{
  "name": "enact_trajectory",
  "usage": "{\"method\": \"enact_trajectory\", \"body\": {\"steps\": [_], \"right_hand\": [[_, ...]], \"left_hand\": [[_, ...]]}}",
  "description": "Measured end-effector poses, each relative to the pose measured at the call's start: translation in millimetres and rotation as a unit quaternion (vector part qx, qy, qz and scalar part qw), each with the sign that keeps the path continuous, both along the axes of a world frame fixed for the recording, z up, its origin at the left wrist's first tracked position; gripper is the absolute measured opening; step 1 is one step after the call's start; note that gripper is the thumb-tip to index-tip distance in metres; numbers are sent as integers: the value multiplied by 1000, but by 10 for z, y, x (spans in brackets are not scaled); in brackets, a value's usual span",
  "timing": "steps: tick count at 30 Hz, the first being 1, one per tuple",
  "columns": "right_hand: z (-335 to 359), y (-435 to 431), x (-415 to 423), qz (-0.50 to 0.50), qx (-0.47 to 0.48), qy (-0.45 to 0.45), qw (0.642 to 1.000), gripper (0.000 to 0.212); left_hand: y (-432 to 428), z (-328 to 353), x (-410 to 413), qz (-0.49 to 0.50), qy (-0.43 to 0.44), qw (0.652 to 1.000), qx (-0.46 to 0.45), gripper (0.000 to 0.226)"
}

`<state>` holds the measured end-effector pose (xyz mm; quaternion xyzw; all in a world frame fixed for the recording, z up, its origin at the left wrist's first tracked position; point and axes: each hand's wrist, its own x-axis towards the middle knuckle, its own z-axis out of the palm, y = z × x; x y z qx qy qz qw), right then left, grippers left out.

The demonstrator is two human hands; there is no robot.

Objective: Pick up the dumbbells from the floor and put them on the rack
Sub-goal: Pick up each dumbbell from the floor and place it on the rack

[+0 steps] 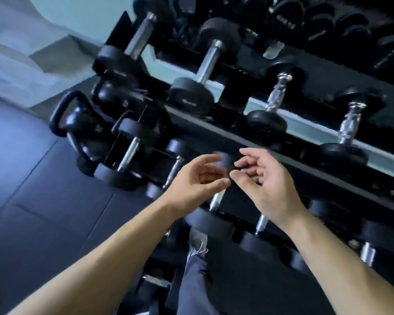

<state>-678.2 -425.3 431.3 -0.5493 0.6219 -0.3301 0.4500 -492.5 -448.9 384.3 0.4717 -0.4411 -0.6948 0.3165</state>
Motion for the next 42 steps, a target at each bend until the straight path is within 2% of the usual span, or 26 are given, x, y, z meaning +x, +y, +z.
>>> {"method": "enact_trajectory", "body": {"steps": [7, 10, 16, 20, 24, 28, 30, 33, 37, 40, 42], "right_hand": [[-605, 1004, 1855, 151, 74, -31, 985, 40], [-1008, 1437, 2542, 210, 103, -19, 972, 37], [-2044, 2167, 3515, 305, 177, 31, 935, 33], [-2968, 2444, 3879, 377, 229, 70, 895, 34], [-3815, 2631, 4194, 439, 259, 98, 855, 36], [-4607, 2804, 4592, 491, 255, 115, 825, 41], [-4974, 2913, 4821, 513, 243, 122, 814, 43], [-5498, 3096, 5230, 541, 225, 126, 800, 46], [-6142, 3344, 5759, 569, 206, 124, 787, 51], [-6600, 3470, 6058, 577, 206, 124, 781, 56], [-6829, 3490, 6231, 589, 195, 129, 774, 60]], "left_hand": [[1616, -618, 1784, 153, -27, 986, 55, 56], [2318, -1014, 2418, 229, -40, 968, 91, 49], [3627, -2077, 3150, 351, -55, 915, 193, 39], [4232, -2825, 3267, 422, -69, 866, 261, 61], [4625, -3567, 3384, 513, -63, 799, 308, 62], [4904, -4361, 3705, 579, -66, 751, 311, 39], [5012, -4692, 3926, 600, -91, 735, 304, 50], [5151, -5178, 4306, 617, -133, 717, 297, 73], [5264, -5847, 4755, 613, -140, 720, 293, 56], [5278, -6294, 4981, 623, -121, 715, 293, 67], [5262, -6518, 5123, 637, -99, 708, 286, 85]]}}
